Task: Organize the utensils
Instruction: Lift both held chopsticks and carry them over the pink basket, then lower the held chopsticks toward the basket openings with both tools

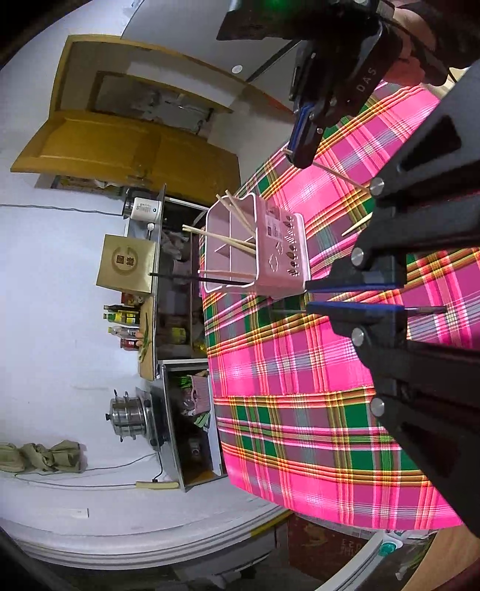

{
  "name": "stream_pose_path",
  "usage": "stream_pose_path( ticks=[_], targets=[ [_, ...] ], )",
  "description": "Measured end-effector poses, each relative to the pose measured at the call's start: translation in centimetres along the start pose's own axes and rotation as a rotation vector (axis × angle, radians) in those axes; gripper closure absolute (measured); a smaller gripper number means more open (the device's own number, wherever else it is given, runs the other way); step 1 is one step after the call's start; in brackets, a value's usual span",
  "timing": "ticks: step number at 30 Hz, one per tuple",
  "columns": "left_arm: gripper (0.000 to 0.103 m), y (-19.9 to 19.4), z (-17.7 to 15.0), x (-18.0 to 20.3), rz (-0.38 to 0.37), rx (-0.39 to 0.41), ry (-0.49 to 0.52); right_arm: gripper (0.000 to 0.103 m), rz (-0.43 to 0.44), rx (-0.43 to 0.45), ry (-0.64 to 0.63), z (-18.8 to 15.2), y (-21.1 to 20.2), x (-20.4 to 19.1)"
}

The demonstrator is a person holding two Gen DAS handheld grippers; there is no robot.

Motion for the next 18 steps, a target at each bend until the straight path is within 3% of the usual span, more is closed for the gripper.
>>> stream_pose_path(
  ticks=[11,13,15,18],
  targets=[
    [0.098,3.5,-2.2,0.8,0.020,-0.100,0.038,0.098,0.005,0.008,0.002,-0.3,-0.7,0.0],
    [0.094,5.0,-2.5,1.0,0.020,-0.125,0.041,0.098,0.009,0.007,0.002,-0.2,-0.7,0.1],
    [0.083,6.7,-2.9,1.3,0.023,-0.159,0.052,0.098,0.006,0.004,-0.001,-0.2,-0.5,0.2],
    [0.082,9.5,-3.6,1.9,0.028,-0.204,0.075,0.098,0.006,0.001,0.002,-0.1,-0.3,0.5]
  ],
)
Point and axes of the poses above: each gripper's, at about its wrist camera, not at the fingertips, and y roughly the way its jaws point, x to its right, z to its top, the point moved 6 cm from there along y, roughly the way its jaws point, and after that the axes turned 15 degrees about z, right-handed, at the moved point
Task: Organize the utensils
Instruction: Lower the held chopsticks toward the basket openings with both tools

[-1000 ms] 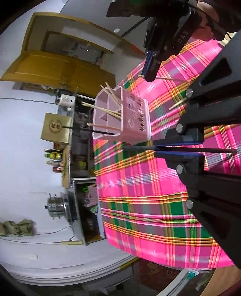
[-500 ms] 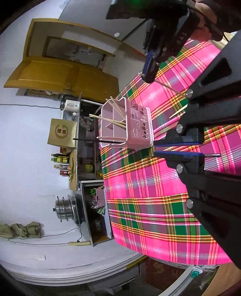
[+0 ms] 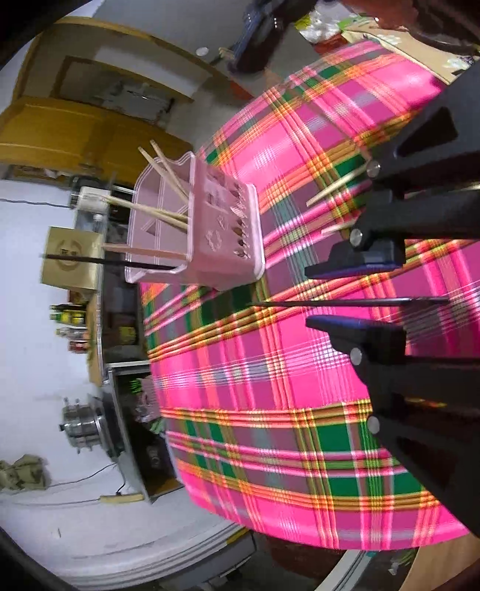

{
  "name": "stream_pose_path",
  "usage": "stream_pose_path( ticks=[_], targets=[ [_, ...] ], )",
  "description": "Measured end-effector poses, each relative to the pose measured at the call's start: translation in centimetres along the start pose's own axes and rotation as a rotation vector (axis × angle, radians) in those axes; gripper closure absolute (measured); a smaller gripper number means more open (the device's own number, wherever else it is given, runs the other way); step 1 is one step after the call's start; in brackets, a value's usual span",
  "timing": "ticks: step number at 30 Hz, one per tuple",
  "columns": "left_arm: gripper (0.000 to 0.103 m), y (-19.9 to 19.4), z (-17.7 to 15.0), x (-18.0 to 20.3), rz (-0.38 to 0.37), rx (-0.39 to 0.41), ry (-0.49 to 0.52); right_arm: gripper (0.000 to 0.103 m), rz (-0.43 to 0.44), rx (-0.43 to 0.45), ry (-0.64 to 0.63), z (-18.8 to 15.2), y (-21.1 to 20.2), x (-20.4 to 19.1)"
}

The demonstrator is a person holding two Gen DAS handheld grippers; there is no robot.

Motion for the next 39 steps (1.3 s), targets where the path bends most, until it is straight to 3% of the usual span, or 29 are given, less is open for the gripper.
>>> stream_pose_path(
  ticks=[10,20,30,31,33,39],
  targets=[
    [0.082,8.0,0.8,1.5,-0.010,-0.103,0.045,0.098,0.014,-0.008,0.000,0.7,1.1,1.3],
    [0.082,12.4,2.2,2.3,0.011,-0.166,0.058,0.098,0.036,-0.015,-0.017,1.1,2.1,1.5],
    [0.083,13.8,3.1,3.3,0.055,-0.151,0.097,0.098,0.041,-0.015,-0.013,1.1,2.4,1.7],
    [0.084,13.9,3.1,3.3,0.053,-0.151,0.095,0.098,0.041,-0.015,-0.012,1.1,2.4,1.7],
    [0.097,13.8,3.1,3.4,0.048,-0.153,0.098,0.098,0.041,-0.013,-0.009,1.0,2.3,1.7],
    [0.098,12.8,3.2,2.9,0.034,-0.148,0.076,0.098,0.042,-0.009,0.000,1.0,2.0,2.0]
  ],
)
Point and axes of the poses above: each gripper's, at about its wrist camera, not at the fingertips, and y roughly the way its jaws point, x to its right, z to its top, the point moved 6 cm from there along y, roughly the way its jaws point, and after that the axes turned 15 degrees about z, right-handed, at the moved point
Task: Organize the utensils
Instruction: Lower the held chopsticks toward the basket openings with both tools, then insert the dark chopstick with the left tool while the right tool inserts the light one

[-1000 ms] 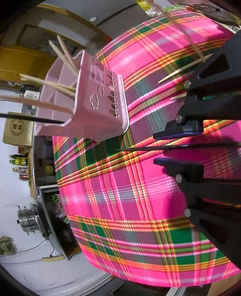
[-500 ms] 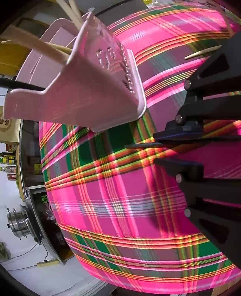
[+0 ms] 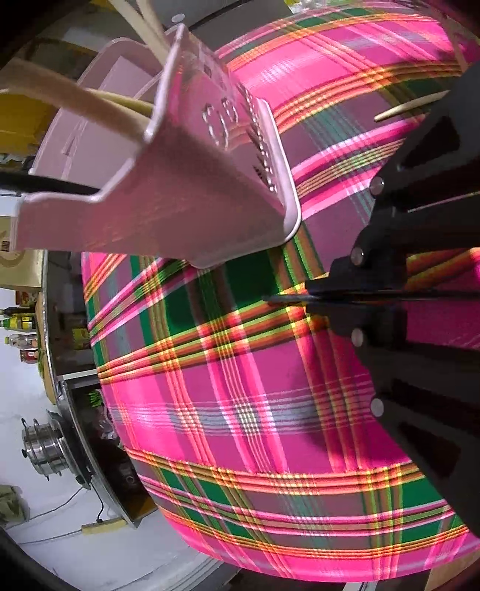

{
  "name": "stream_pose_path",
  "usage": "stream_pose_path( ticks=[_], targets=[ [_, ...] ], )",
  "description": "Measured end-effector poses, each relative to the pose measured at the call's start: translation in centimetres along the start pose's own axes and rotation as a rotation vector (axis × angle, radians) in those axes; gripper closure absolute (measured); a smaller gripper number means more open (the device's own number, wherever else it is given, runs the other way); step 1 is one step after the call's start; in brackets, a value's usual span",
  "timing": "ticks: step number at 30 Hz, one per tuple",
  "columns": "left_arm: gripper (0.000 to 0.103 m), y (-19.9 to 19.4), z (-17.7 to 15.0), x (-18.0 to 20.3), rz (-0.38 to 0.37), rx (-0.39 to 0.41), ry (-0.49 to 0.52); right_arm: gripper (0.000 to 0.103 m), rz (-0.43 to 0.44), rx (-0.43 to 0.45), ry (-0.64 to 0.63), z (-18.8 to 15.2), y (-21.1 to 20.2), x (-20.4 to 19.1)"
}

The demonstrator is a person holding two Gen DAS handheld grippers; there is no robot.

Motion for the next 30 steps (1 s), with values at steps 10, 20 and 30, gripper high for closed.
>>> stream_pose_path(
  ticks=[10,20,30],
  targets=[
    [0.098,-7.9,0.6,-2.9,-0.023,0.143,-0.062,0.098,-0.005,0.009,0.005,-0.1,-0.4,0.0],
    [0.098,-15.4,-1.5,-4.7,-0.046,0.268,-0.086,0.098,-0.023,0.014,0.003,-0.4,-1.3,-0.6],
    [0.098,-19.7,-5.2,-6.2,-0.063,0.321,-0.106,0.098,-0.040,0.016,-0.006,-1.1,-2.6,-1.5]
  ],
)
Point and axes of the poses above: each gripper's, at about its wrist camera, not at the fingertips, and y roughly the way its jaws point, x to its right, z to its top, the point moved 6 cm from there along y, roughly the way its jaws point, and after that the axes turned 15 degrees about z, right-handed, at the moved point
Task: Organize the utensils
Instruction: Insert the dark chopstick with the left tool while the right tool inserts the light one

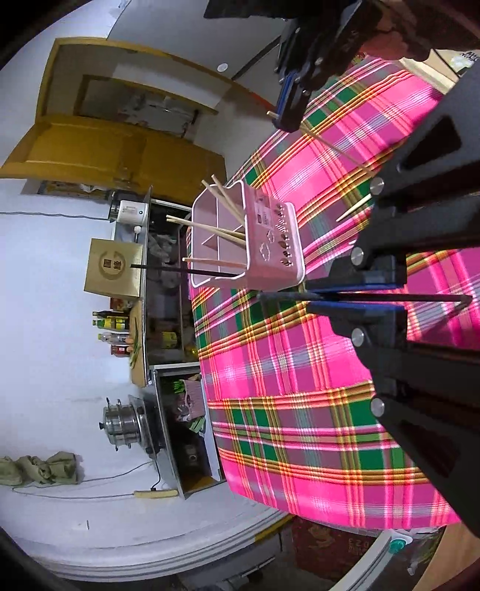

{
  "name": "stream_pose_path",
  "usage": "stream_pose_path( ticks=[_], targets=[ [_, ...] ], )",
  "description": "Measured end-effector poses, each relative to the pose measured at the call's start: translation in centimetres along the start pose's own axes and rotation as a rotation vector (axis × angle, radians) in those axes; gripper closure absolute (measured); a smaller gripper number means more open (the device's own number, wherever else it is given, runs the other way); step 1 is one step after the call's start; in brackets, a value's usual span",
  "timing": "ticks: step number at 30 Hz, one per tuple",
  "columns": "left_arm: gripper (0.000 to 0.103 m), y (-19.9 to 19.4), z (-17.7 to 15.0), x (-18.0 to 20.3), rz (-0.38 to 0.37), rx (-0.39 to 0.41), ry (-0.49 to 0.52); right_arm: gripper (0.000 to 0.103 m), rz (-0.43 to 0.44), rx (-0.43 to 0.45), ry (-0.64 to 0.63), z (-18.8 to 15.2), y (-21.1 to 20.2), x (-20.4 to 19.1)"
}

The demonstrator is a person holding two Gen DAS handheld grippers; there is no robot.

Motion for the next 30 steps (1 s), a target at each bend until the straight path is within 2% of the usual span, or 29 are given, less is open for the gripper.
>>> stream_pose_path(
  ticks=[11,19,30],
  targets=[
    [0.098,-4.4,-2.1,-1.4,0.000,0.032,-0.013,0.098,-0.023,-0.009,-0.013,-0.8,-1.4,-0.7],
    [0.098,-5.3,-2.5,-1.4,0.003,0.035,-0.010,0.098,-0.028,0.006,-0.023,-0.4,-2.0,-1.3],
    [0.098,-5.9,1.5,0.8,-0.049,0.077,-0.014,0.098,-0.033,0.056,-0.040,2.0,-3.2,-1.5]
  ],
)
Point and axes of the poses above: each gripper's, at about its wrist camera, not at the fingertips, and y roughly the way its jaws point, x to its right, z to its top, the point moved 6 cm from there along y, roughly the way its jaws point, and after that the axes turned 15 degrees about z, right-handed, at the moved point
